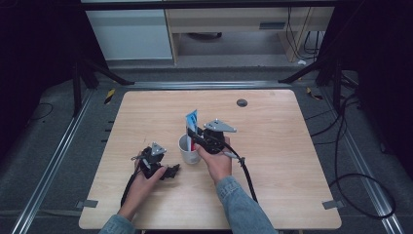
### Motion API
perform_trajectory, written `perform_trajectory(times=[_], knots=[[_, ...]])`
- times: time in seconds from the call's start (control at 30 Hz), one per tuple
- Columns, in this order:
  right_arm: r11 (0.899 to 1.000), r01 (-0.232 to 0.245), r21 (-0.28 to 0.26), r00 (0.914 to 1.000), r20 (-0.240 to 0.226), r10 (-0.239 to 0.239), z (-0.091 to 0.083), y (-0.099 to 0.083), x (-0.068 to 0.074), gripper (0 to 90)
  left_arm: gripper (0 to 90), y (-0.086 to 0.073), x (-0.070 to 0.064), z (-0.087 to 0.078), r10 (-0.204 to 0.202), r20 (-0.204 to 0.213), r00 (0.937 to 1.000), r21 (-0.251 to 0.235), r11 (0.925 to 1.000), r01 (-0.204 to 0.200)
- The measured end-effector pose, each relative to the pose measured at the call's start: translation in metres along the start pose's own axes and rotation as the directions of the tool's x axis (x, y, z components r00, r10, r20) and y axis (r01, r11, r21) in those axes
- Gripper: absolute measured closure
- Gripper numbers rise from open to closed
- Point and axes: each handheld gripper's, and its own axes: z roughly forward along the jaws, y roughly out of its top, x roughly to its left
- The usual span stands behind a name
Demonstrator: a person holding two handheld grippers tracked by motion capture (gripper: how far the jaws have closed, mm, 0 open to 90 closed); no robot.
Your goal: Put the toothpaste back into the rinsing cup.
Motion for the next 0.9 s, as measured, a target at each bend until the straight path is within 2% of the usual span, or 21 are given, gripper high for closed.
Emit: perform_trajectory(times=[0.53, 0.9], knots=[[1.000, -0.002, 0.011, 1.0000, -0.003, 0.002, -0.0013, 0.0024, -0.0034, 69.8, 0.0, 0.0000, 0.0000, 0.0000, 0.000, 0.000, 1.0000, 0.000, 1.0000, 0.000], [1.000, 0.016, 0.020, 0.9998, -0.006, -0.016, -0.0036, 0.0052, -0.0056, 67.5, 0.0, 0.0000, 0.0000, 0.0000, 0.000, 0.000, 1.0000, 0.000, 1.0000, 0.000]])
